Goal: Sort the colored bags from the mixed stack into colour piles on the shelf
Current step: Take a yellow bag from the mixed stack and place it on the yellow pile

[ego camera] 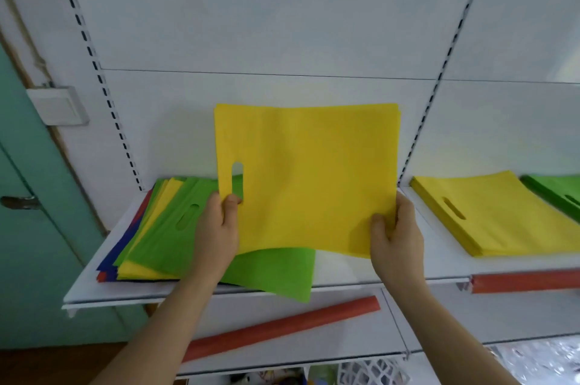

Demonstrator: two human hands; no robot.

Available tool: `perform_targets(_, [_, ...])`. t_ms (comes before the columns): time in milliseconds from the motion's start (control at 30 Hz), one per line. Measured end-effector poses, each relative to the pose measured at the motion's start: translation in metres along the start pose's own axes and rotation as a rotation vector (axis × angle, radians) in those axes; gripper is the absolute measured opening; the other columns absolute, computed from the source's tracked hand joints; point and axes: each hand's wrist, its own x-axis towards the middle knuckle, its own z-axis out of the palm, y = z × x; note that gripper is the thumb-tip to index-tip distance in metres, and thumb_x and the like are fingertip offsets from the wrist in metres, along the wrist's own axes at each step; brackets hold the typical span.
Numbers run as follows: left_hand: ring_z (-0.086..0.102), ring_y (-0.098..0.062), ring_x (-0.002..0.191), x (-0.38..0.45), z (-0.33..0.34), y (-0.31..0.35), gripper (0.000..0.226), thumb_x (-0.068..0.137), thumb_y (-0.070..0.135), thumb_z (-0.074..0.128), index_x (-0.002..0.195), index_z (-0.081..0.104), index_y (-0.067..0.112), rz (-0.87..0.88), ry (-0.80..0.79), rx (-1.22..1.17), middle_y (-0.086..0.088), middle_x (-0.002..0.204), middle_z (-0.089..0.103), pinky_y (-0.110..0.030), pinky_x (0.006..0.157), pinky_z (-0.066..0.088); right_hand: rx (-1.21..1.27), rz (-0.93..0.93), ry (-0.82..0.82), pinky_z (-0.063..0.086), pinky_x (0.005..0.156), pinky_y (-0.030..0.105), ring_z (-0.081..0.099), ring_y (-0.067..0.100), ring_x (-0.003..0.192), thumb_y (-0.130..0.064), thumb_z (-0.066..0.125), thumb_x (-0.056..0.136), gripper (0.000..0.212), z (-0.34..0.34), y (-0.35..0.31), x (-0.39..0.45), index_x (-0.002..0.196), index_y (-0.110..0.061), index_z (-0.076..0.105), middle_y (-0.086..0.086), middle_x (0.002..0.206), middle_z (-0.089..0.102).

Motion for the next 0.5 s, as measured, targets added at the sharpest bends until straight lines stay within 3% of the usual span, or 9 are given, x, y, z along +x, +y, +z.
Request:
perform_targets(100, [0.05,-0.008,0.057,-0.004,0.025,0.018,0.028,0.113,0.033,0.043,0.106,0.066,0.018,0.033,-0.02,-0.022,0.002,0.066,0.053,-0.036,0.054,0.034,-0.012,-0.026,0.098,0.038,0.049,0.033,0.057,0.01,0.067,-0.023,0.054,0.105,0.048,-0.034,0.008,-0.001,0.149,-0.036,0.037,-0.02,0.083,0.055])
perform_targets(167, [0.055,-0.003,0.064,-0.01,0.044,0.032,0.025,0.112,0.033,0.046,0.104,0.066,0.019,0.037,-0.009,-0.045,0.006,0.074,0.06,-0.032,0.057,0.039,0.002,-0.006,0.166,0.044,0.052,0.037,0.059,0.008,0.074,-0.023,0.059,0.103,0.053,-0.061,0.019,0.002,0.147,-0.04,0.036,-0.017,0.088,0.057])
perform_targets(233, [0.057,0.003,0.069,-0.018,0.066,0.048,0.02,0.11,0.032,0.051,0.104,0.066,0.019,0.051,-0.004,-0.078,0.009,0.082,0.065,-0.018,0.057,0.038,0.021,0.035,0.217,0.049,0.059,0.04,0.062,0.005,0.082,-0.023,0.063,0.1,0.055,-0.087,0.034,0.005,0.144,-0.043,0.037,-0.013,0.099,0.062])
perform_targets(300, [0.057,0.002,0.073,-0.029,0.089,0.06,0.014,0.108,0.028,0.057,0.113,0.066,0.018,0.077,0.007,-0.087,0.013,0.088,0.067,-0.014,0.062,0.039,0.02,0.066,0.253,0.049,0.063,0.04,0.063,0.002,0.086,-0.025,0.065,0.099,0.051,-0.111,0.051,0.005,0.138,-0.046,0.04,-0.012,0.106,0.065])
perform_targets(400, [0.057,-0.002,0.096,-0.048,0.13,0.082,0.032,0.104,0.026,0.064,0.135,0.057,0.023,0.052,0.037,-0.115,0.011,0.107,0.065,-0.024,0.076,0.041,-0.011,0.067,0.272,0.049,0.067,0.04,0.059,-0.002,0.092,-0.025,0.066,0.099,0.042,-0.149,0.08,0.004,0.129,-0.046,0.045,-0.02,0.108,0.061])
perform_targets(500, [0.054,0.006,0.084,-0.07,0.175,0.11,0.034,0.102,0.026,0.068,0.132,0.054,0.03,0.095,0.052,-0.108,0.013,0.096,0.06,-0.016,0.068,0.037,-0.057,0.074,0.276,0.049,0.071,0.041,0.057,0.004,0.09,-0.025,0.066,0.099,0.036,-0.195,0.113,0.01,0.122,-0.047,0.048,-0.016,0.107,0.06])
